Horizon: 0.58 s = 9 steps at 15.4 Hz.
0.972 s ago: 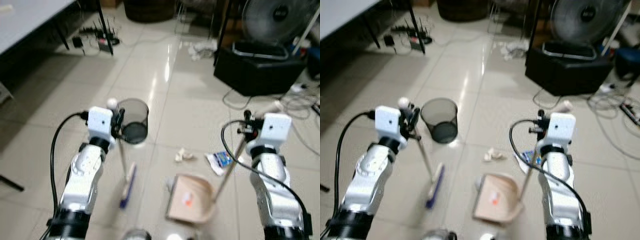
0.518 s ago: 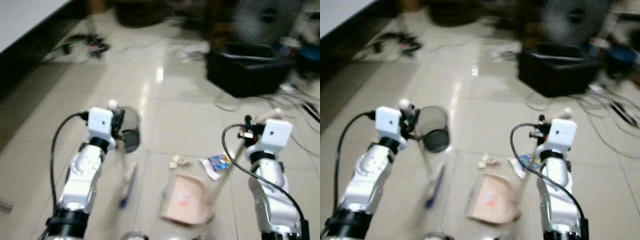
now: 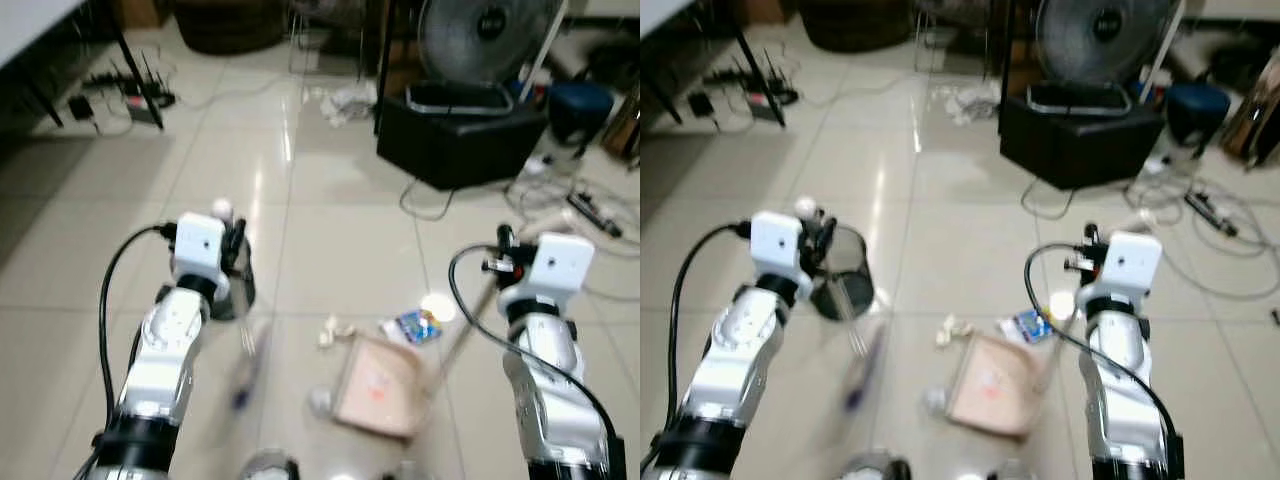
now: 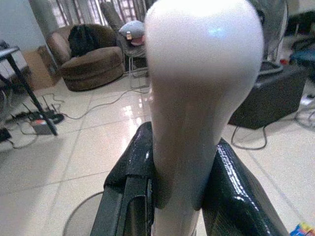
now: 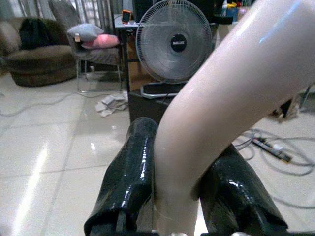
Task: Sweep floor
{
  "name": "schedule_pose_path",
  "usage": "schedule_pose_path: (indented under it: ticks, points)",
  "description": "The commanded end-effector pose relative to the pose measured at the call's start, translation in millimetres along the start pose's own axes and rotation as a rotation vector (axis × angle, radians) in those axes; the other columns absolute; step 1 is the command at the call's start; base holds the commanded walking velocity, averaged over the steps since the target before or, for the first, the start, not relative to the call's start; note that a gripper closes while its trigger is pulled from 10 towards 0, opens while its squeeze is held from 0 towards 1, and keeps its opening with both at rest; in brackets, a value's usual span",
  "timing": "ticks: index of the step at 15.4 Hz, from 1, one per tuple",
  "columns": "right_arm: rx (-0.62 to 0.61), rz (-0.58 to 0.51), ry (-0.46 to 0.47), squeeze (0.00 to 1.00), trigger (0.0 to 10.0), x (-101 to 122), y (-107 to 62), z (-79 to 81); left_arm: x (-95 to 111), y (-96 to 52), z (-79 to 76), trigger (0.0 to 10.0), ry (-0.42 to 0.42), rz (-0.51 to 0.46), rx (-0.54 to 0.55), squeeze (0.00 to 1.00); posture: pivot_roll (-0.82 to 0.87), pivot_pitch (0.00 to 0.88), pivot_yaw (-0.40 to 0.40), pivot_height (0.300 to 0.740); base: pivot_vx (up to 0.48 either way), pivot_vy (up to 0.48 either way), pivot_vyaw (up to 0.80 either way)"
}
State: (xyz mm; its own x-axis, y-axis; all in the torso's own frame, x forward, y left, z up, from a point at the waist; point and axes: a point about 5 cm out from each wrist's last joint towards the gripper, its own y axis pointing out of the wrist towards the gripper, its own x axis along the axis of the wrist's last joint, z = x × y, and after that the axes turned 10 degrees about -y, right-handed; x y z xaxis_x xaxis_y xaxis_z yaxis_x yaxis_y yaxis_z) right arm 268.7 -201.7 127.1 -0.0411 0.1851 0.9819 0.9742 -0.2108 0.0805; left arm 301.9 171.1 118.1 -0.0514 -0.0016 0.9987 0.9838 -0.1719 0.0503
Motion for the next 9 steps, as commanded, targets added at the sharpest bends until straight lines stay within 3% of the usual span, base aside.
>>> schedule_pose_path:
  ticks: [1, 4, 9]
  points:
    - [0.001, -0.019, -0.022, 0.00, 10.0, 1.3, 0.0, -0.7, 0.0, 1.5, 2.3, 10.0, 0.017, -0.010, 0.023, 0.00, 0.01, 0.107, 0.051, 0.740, 0.000, 0.000, 0.00]
    - [0.000, -0.032, -0.068, 0.00, 10.0, 1.0, 11.3, 1.9, -0.4, 14.7, 1.5, 10.0, 0.029, -0.009, 0.030, 0.00, 0.02, 0.114, 0.057, 0.740, 0.000, 0.000, 0.00]
    - [0.012, -0.060, -0.089, 0.00, 10.0, 7.0, 24.7, 7.0, -0.9, 23.6, -3.6, 10.0, 0.044, 0.000, -0.006, 0.00, 0.03, 0.130, 0.069, 0.740, 0.000, 0.000, 0.00]
